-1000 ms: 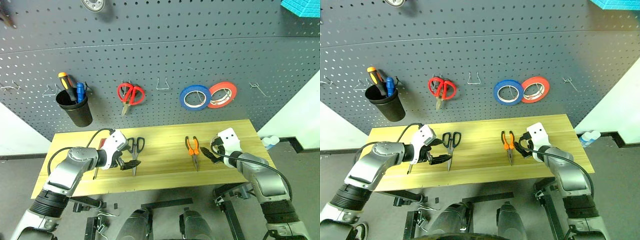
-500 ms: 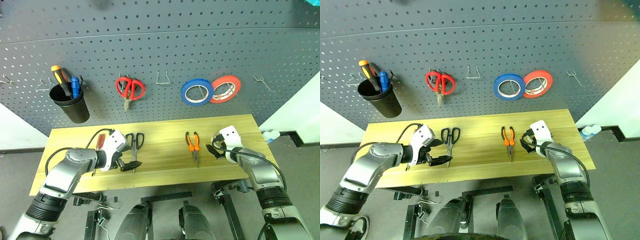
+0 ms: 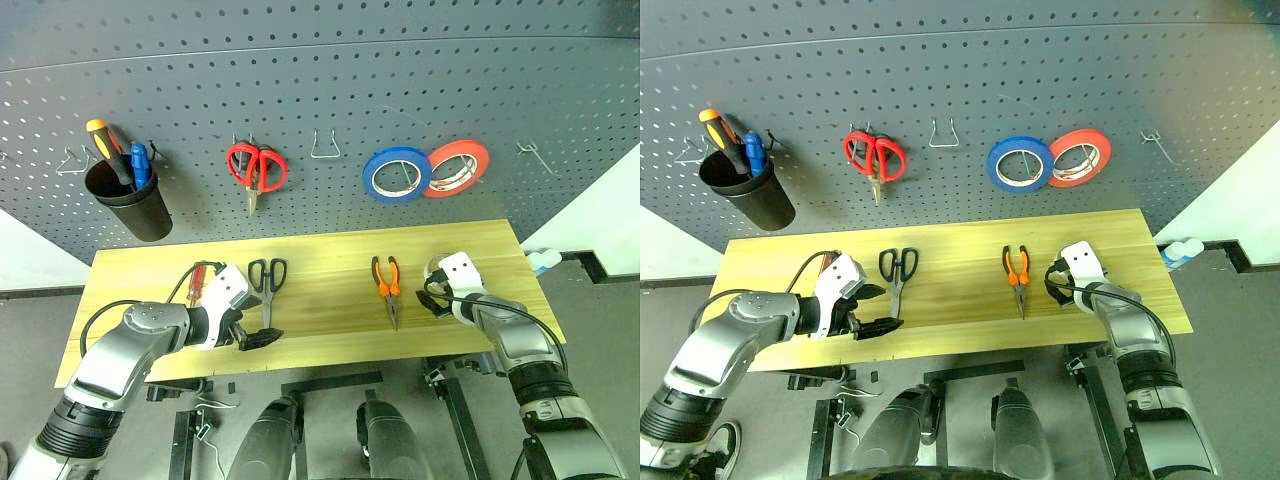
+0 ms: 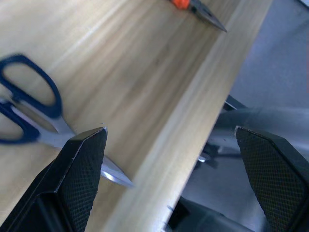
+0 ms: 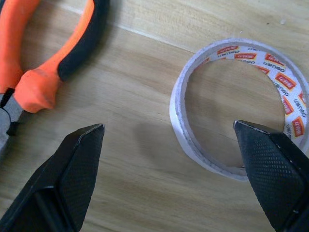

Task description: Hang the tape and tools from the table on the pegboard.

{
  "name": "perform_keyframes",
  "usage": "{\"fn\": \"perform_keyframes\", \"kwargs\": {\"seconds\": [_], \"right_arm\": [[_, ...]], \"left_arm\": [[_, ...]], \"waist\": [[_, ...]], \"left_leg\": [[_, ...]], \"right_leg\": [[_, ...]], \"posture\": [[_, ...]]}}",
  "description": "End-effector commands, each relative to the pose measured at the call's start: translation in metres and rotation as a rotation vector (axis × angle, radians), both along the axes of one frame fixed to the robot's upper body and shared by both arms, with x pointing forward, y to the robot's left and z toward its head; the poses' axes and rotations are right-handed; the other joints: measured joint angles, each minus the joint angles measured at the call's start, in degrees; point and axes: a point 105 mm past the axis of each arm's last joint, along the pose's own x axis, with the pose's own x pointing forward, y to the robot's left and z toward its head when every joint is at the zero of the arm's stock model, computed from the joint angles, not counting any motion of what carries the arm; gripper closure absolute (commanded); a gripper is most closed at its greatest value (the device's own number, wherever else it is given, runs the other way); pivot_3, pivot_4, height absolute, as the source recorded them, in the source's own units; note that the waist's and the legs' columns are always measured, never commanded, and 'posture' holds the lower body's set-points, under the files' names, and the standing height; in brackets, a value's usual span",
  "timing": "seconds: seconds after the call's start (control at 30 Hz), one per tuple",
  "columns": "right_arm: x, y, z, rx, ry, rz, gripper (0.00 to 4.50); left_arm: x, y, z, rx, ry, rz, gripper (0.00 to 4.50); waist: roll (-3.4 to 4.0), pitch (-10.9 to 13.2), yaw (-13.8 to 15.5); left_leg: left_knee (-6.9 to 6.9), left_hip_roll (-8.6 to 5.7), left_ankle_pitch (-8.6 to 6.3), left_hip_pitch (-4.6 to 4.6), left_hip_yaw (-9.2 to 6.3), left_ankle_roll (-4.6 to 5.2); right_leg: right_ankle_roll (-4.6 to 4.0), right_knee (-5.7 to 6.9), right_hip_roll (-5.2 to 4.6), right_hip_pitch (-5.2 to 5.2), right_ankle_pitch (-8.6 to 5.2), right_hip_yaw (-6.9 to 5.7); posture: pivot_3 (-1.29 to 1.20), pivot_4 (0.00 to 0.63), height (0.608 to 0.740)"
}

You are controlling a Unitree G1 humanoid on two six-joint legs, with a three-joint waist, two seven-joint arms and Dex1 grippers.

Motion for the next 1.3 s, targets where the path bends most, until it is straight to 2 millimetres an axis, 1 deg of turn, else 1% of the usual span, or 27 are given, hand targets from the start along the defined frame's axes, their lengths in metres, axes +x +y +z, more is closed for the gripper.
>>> {"fn": "perform_keyframes", "kwargs": {"seconds": [0.03, 0.2, 0.4, 0.57, 0.6, 0.63, 0.7, 0.77, 0.87, 1.0, 1.03, 1.3], "right_arm": [[0.007, -0.004, 0.008, -0.014, -0.031, 0.008, 0.0], [0.009, -0.004, 0.006, -0.021, -0.024, 0.021, 0.0], [0.012, -0.005, 0.005, -0.024, -0.015, 0.047, 0.0], [0.014, -0.009, 0.004, -0.025, 0.005, 0.067, 0.0], [0.014, -0.01, 0.003, -0.025, 0.008, 0.07, 0.39], [0.014, -0.012, 0.003, -0.029, 0.01, 0.07, 0.56], [0.015, -0.015, 0.003, -0.035, 0.009, 0.071, 1.16], [0.017, -0.015, 0.007, -0.034, -0.005, 0.076, 1.86], [0.021, -0.014, 0.012, -0.028, -0.029, 0.084, 2.85], [0.024, -0.01, 0.017, -0.02, -0.049, 0.093, 4.28], [0.025, -0.009, 0.018, -0.019, -0.055, 0.096, 4.49], [0.029, -0.006, 0.024, -0.018, -0.08, 0.105, 4.49]], "left_arm": [[-0.003, 0.002, 0.012, -0.002, -0.037, 0.005, 0.07], [-0.011, 0.006, 0.012, -0.003, -0.023, 0.034, 0.07], [-0.021, 0.009, 0.013, -0.002, -0.005, 0.056, 0.07], [-0.025, 0.012, 0.016, 0.003, 0.001, 0.069, 0.07], [-0.025, 0.013, 0.017, 0.003, 0.001, 0.071, 0.0], [-0.026, 0.014, 0.017, 0.005, 0.002, 0.073, 0.0], [-0.026, 0.015, 0.017, 0.008, 0.003, 0.076, 0.0], [-0.027, 0.015, 0.018, 0.009, 0.003, 0.078, 0.0], [-0.028, 0.016, 0.02, 0.012, 0.001, 0.081, 0.0], [-0.027, 0.018, 0.021, 0.017, -0.001, 0.087, 0.0], [-0.026, 0.018, 0.021, 0.018, -0.004, 0.089, 0.0], [-0.019, 0.019, 0.022, 0.019, -0.02, 0.094, 0.0]], "waist": [[-0.05, 0.24, 0.04], [-0.1, 0.98, 0.05], [-0.17, 1.21, 0.14], [-0.17, 1.28, 0.25], [-0.17, 1.29, 0.25], [-0.18, 1.29, 0.25], [-0.17, 1.29, 0.25], [-0.17, 1.3, 0.29], [-0.17, 1.32, 0.29], [-0.16, 1.33, 0.31], [-0.16, 1.33, 0.31], [-0.15, 1.33, 0.32]], "left_leg": [[0.0, 0.0, 0.0, 0.0, 0.0, 0.0], [-0.01, 0.0, 0.0, -0.03, 0.01, 0.0], [0.0, 0.01, 0.01, -0.23, 0.02, -0.01], [0.04, 0.01, 0.0, -0.34, 0.02, -0.01], [0.05, 0.01, 0.0, -0.38, 0.02, -0.01], [0.06, 0.01, 0.0, -0.43, 0.02, -0.01], [0.07, 0.01, 0.01, -0.5, 0.02, -0.01], [0.06, 0.01, 0.01, -0.53, 0.02, -0.01], [0.06, 0.01, 0.01, -0.58, 0.02, -0.01], [0.06, 0.01, 0.01, -0.62, 0.02, -0.01], [0.06, 0.01, 0.01, -0.63, 0.02, -0.01], [0.08, 0.0, 0.02, -0.75, 0.02, -0.03]], "right_leg": [[0.0, 0.0, -0.01, 0.0, 0.0, 0.0], [0.0, 0.0, -0.01, -0.03, 0.0, 0.0], [0.0, 0.01, 0.0, -0.25, 0.0, 0.0], [-0.01, 0.01, 0.0, -0.34, 0.0, 0.0], [-0.01, 0.02, 0.0, -0.37, 0.0, 0.0], [-0.01, 0.02, 0.0, -0.41, 0.01, 0.0], [-0.01, 0.02, 0.0, -0.48, 0.01, 0.0], [-0.01, 0.02, 0.0, -0.52, 0.01, 0.0], [-0.01, 0.02, 0.0, -0.57, 0.01, -0.01], [-0.01, 0.02, 0.0, -0.6, 0.01, 0.0], [-0.01, 0.02, 0.0, -0.61, 0.01, -0.01], [-0.01, 0.03, 0.0, -0.74, 0.01, -0.01]], "posture": [[0.05, 0.297, 0.74], [0.07, 0.307, 0.74], [0.08, 0.317, 0.74], [0.09, 0.323, 0.74], [0.09, 0.325, 0.74], [0.09, 0.325, 0.74], [0.1, 0.325, 0.74], [0.1, 0.325, 0.74], [0.1, 0.324, 0.74], [0.11, 0.319, 0.74], [0.11, 0.319, 0.74], [0.1, 0.297, 0.74]]}}
